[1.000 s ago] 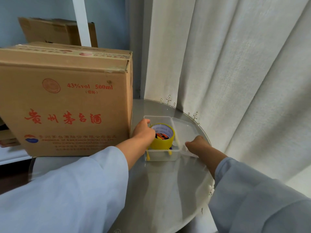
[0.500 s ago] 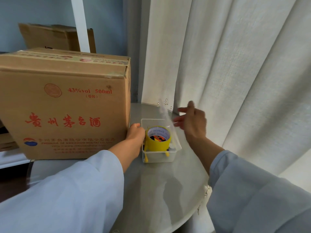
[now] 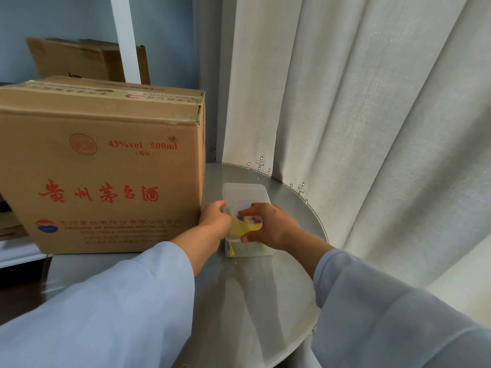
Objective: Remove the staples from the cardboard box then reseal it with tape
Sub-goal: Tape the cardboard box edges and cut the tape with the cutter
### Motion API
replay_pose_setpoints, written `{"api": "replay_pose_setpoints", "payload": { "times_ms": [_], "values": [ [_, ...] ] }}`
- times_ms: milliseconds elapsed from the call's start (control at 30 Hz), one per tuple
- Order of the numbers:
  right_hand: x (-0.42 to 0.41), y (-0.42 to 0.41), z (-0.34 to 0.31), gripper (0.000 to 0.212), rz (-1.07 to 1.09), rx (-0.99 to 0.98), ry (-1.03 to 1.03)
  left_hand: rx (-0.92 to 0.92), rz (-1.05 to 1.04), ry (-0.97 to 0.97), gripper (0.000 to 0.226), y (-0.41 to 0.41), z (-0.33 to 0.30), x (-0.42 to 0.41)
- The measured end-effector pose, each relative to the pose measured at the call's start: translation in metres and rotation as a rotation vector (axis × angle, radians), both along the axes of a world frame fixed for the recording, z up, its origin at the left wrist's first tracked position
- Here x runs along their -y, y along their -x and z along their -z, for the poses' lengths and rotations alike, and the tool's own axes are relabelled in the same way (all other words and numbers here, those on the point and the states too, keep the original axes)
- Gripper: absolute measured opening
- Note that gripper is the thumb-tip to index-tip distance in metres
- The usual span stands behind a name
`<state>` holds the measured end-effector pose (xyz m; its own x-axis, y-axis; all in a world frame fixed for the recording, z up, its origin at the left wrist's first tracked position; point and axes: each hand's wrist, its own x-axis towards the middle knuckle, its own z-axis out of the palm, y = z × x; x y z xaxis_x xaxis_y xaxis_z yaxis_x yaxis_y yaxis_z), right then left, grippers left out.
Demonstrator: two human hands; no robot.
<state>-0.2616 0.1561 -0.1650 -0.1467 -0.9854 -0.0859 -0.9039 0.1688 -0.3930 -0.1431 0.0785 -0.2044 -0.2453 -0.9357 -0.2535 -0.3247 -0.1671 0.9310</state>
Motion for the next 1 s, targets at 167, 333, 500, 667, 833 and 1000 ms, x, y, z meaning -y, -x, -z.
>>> {"api": "replay_pose_setpoints", "payload": {
  "times_ms": [167, 333, 500, 667, 833, 1000],
  "values": [
    [0.012, 0.006, 0.004, 0.061, 0.006, -0.027, -0.018, 0.037, 0.040, 0.038, 0.059, 0.010, 0.002, 0.008],
    [0.043, 0.023, 0.007, 0.063, 0.007, -0.032, -0.012, 0.072, 0.031, 0.057, 0.049, 0.033, -0.004, 0.033],
    [0.070, 0.046, 0.007, 0.063, -0.010, -0.030, -0.016, 0.097, 0.041, 0.070, 0.053, 0.056, -0.003, 0.058],
    [0.090, 0.062, 0.009, 0.062, -0.007, 0.000, -0.017, 0.102, 0.012, 0.086, 0.050, 0.072, -0.004, 0.071],
    [0.097, 0.057, 0.009, 0.066, 0.009, -0.062, -0.027, 0.099, 0.000, 0.071, 0.041, 0.067, -0.005, 0.064],
    [0.088, 0.039, 0.002, 0.061, 0.051, 0.002, 0.061, 0.062, 0.000, 0.023, 0.042, 0.058, -0.019, 0.048]
  ]
}}
